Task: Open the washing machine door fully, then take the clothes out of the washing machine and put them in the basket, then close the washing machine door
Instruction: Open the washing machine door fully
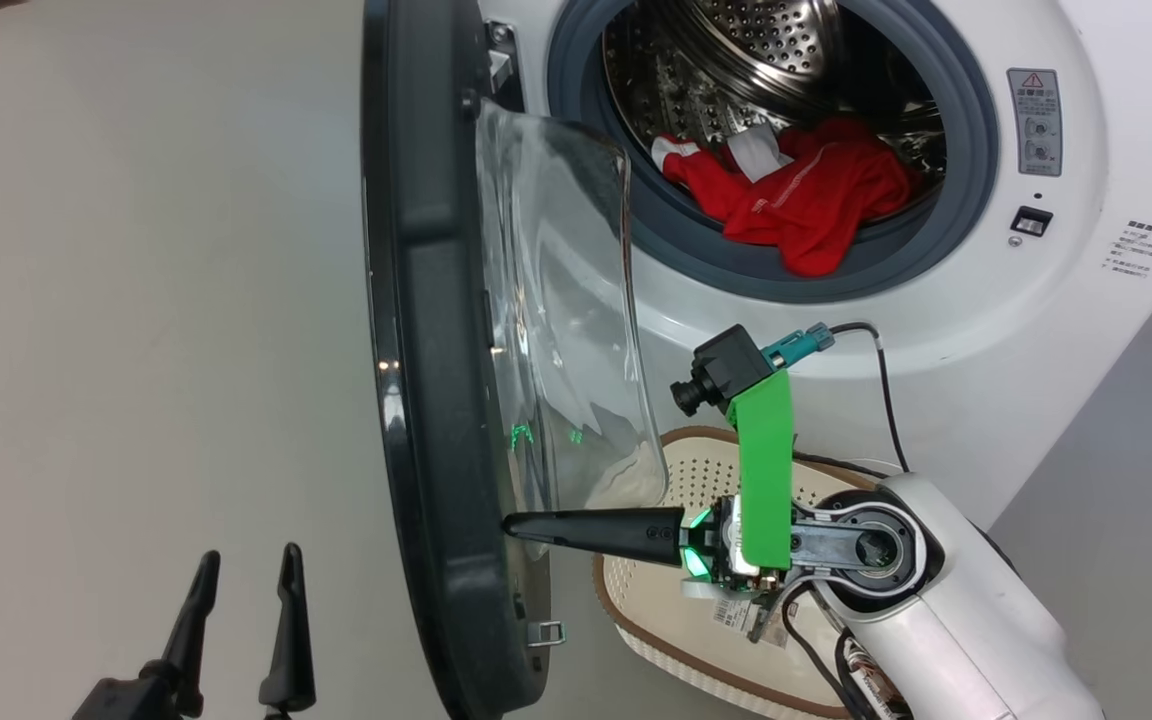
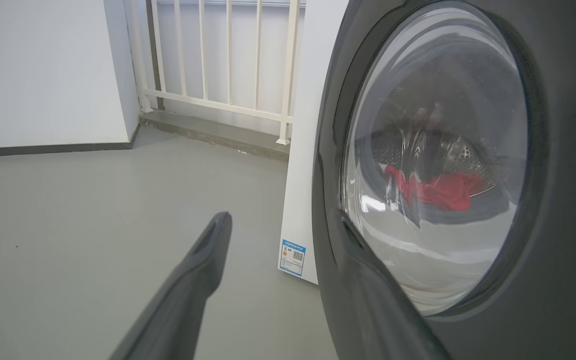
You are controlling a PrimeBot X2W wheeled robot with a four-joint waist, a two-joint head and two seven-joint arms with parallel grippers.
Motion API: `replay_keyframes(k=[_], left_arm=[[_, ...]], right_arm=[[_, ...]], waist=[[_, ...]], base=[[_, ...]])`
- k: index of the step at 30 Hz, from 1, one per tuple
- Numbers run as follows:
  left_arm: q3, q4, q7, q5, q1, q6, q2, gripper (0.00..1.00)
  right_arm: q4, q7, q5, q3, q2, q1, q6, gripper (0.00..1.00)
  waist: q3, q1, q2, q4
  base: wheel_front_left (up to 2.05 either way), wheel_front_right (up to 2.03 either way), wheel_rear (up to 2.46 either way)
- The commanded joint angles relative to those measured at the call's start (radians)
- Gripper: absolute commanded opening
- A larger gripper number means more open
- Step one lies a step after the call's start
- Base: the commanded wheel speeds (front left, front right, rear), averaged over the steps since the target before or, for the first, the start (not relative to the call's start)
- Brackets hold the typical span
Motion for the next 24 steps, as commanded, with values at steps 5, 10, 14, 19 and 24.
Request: replay_keyframes(k=[5, 10, 14, 19, 24], left_arm=[[0.033, -0.031, -0.009, 0.000, -0.005, 0.010, 0.016, 1.00], [0.033, -0.032, -0.009, 0.000, -0.002, 0.010, 0.016, 1.00], [0.036, -0.035, -0.009, 0.001, 0.000, 0.010, 0.016, 1.00], [0.038, -0.035, -0.009, 0.003, 0.003, 0.009, 0.016, 1.00], [0.038, -0.032, -0.009, 0.000, 0.002, 0.008, 0.016, 1.00]], right_arm=[[-0.023, -0.012, -0.013, 0.025, 0.039, -0.001, 0.002, 0.00], [-0.024, -0.020, -0.011, 0.036, 0.042, -0.002, 0.002, 0.00], [-0.025, -0.026, -0.008, 0.044, 0.044, -0.002, 0.002, 0.00], [-0.023, -0.032, -0.011, 0.046, 0.044, 0.000, 0.002, 0.00], [-0.029, -0.060, -0.035, 0.025, 0.043, 0.013, 0.002, 0.91]], waist=[[-0.001, 0.0000, 0.0000, 0.013], [-0.002, 0.0000, 0.0000, 0.017], [0.000, 0.0000, 0.0000, 0.017], [-0.001, 0.0000, 0.0000, 0.013], [-0.004, 0.0000, 0.0000, 0.000]], base=[[0.00, 0.00, 0.00], [0.00, 0.00, 0.00], [0.00, 0.00, 0.00], [0.00, 0.00, 0.00], [0.00, 0.00, 0.00]])
